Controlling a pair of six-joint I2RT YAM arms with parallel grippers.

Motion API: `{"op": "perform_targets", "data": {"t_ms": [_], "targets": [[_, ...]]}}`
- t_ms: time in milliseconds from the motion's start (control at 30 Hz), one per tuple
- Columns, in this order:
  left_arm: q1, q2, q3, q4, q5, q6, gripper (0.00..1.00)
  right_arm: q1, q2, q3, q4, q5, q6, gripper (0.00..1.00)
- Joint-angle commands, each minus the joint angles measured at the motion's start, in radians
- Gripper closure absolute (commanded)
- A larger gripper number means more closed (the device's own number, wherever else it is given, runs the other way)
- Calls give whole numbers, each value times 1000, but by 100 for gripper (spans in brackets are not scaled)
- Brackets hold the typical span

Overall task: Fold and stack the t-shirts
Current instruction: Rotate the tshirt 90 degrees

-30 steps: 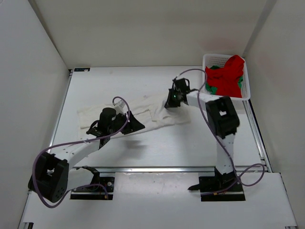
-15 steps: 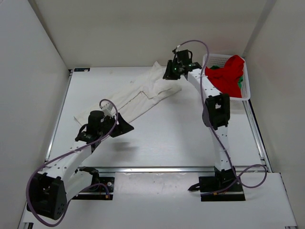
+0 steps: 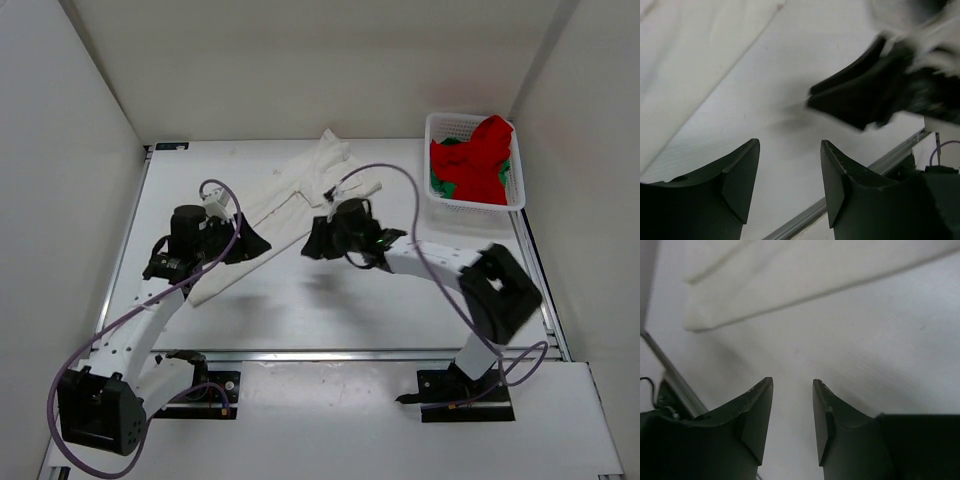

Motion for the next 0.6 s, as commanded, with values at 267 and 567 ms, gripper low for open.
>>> {"op": "perform_targets", "data": {"t_ms": [267,567], "targets": [[48,-8,16,-7,56,23,37,190,551,325,105,241,287,61],[85,-30,-15,5,73,27,37,205,757,488,-24,247,372,88]]}}
